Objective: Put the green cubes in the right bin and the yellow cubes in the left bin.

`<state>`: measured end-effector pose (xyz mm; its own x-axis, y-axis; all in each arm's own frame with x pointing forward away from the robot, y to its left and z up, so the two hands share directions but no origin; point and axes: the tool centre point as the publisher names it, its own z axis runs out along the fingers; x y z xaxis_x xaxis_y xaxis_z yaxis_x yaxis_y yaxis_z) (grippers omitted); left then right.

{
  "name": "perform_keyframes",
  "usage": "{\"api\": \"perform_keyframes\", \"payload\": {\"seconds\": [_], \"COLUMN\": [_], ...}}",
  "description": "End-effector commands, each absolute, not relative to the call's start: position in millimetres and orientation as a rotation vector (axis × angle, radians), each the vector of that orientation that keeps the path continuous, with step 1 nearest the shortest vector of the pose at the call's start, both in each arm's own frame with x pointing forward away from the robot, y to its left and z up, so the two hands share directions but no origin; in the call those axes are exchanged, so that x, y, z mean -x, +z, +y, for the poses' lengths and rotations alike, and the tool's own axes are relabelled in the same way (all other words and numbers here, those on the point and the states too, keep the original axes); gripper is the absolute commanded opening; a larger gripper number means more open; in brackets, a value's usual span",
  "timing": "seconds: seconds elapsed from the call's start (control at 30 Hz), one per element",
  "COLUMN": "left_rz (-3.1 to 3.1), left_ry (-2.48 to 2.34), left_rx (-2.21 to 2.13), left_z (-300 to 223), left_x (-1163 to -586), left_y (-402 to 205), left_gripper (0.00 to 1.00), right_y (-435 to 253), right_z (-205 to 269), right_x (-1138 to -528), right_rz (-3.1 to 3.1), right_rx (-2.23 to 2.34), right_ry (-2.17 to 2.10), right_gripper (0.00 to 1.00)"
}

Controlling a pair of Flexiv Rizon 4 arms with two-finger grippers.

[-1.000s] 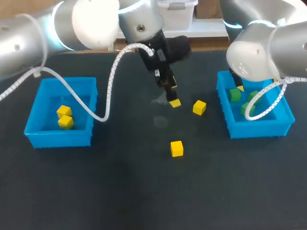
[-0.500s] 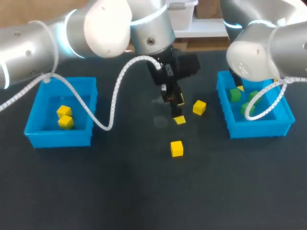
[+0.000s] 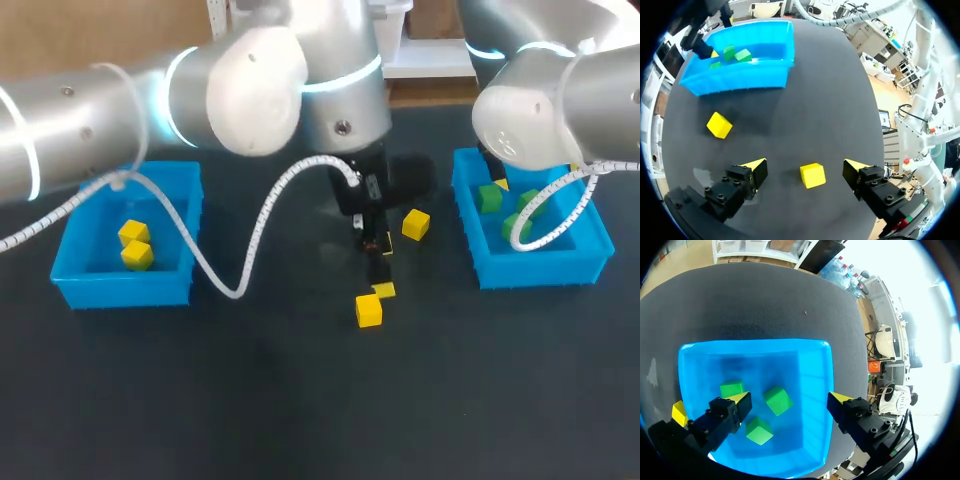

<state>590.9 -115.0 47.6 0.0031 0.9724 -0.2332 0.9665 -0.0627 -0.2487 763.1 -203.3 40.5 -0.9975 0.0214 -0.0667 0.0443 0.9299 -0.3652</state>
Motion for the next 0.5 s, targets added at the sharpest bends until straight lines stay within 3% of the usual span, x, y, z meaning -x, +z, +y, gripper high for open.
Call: {"api": "perform_keyframes", "payload": {"seconds": [0.03,0.5], "left_rz": [-2.165,-2.239], "left_ry": [0.479,0.292], "left_rx": [2.235,2.174], "left_z": [-112.1,-85.4], "left_x": [-574.7,-563.9], "left_y": [45.8,16.8], "left_gripper": [1.00,1.00], "right_y": [40.8,40.8], "right_z": [-204.1,-204.1], "right_x": [-761.5,-761.5], "right_rz": [3.023,3.023], "right_rx": [-0.050,-0.050], "right_ry": [-0.571,-0.571], "right_gripper": [1.00,1.00]}}
